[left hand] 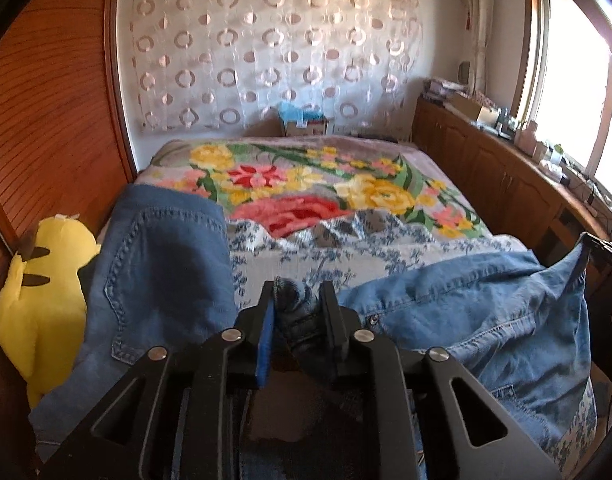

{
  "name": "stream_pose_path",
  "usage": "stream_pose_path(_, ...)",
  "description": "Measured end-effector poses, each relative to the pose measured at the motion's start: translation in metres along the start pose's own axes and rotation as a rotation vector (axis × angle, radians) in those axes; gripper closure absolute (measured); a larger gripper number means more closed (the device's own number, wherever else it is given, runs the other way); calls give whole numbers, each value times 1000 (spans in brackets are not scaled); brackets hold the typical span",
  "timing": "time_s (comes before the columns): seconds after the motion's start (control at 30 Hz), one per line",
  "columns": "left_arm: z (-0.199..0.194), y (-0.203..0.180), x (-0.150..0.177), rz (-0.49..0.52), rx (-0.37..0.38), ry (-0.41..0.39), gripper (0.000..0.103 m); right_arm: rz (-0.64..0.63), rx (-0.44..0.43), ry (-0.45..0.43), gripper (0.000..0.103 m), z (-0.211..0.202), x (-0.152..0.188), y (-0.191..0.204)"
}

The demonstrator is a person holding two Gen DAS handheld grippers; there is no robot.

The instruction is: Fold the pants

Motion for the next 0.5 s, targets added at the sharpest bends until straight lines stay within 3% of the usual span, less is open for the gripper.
stream_pose_path(0.1,0,4,4,-5,12,21,70,5,-5,21,97,0,-6,1)
stream_pose_path(0.17,-5,7,5,-5,13,18,58,5,-6,19,96,-5,-10,4)
stream_pose_path(0.3,-13,7,6,25,-6,14,50,-7,-27,0,90,-14,-12,15)
stream_pose_path(0.37,-13,3,7,55,-1,20,33,-20,-41,-13,83,-20,-11,25)
stream_pose_path(0.5,-9,-7,14,106,29,45,28,-70,-110,-21,71,-31,-8,53)
Point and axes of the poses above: each gripper's, at about its wrist camera, not at the fingertips, and z roughly the way its jaws point, y to its left, x to its underside, the point moved 4 cm from there along z, roughly the way its jaws point, and after that the axes turned 14 degrees about y, right-handed, at the moved point
